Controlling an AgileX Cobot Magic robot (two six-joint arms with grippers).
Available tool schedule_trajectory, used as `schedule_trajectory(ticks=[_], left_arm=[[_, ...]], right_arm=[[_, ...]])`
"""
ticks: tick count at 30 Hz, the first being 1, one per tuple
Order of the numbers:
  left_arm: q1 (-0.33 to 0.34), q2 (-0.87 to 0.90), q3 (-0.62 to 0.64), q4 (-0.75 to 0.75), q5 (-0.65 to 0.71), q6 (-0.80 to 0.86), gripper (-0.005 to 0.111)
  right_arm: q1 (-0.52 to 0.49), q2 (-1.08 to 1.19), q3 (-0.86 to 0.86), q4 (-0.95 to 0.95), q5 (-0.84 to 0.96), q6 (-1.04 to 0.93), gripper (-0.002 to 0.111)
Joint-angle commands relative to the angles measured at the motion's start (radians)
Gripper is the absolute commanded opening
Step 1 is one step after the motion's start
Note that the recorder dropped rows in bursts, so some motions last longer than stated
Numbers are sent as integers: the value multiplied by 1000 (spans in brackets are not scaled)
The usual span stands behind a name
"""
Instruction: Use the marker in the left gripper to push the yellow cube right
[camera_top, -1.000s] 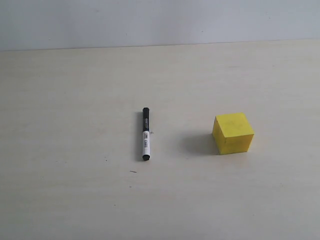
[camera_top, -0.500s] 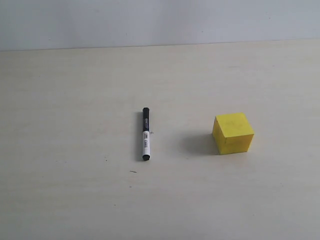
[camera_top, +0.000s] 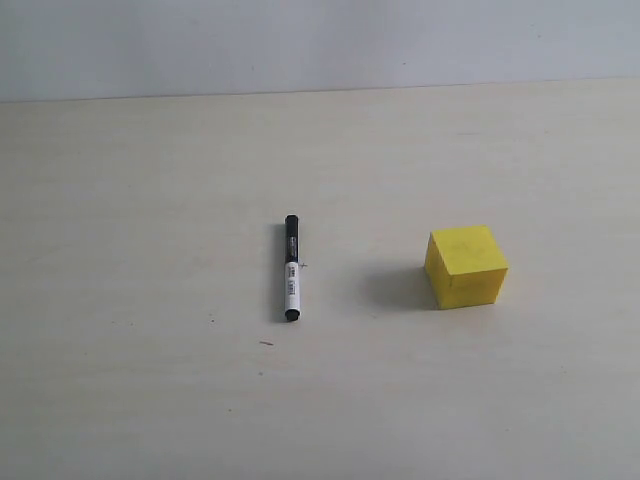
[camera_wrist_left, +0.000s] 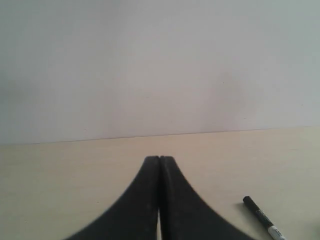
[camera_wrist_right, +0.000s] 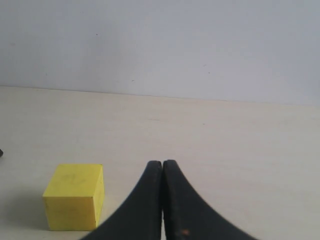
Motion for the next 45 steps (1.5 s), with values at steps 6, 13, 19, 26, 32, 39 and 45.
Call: schedule_trajectory(ticks=[6,13,19,26,32,39,45], left_arm=[[0,-6,11,0,2,6,0],[2,-6,109,6,-2,6,0],[33,-6,111,68,38,-29,0],[35,-6,111,156,84,-117,0],[35,-6,111,156,84,-117,0],[35,-6,111,156,84,-115,0],[35,-6,111,156,150,-114,0]], right_arm=[[-4,-6,5,1,-5,-1,0],[-4,-6,5,1,-5,-1,0],[-4,-6,5,1,-5,-1,0],[-4,-6,5,1,-6,-1,0],[-4,-6,5,1,-6,-1,0],[-4,-6,5,3,-6,-1,0],[-4,-6,5,3,-6,-1,0]])
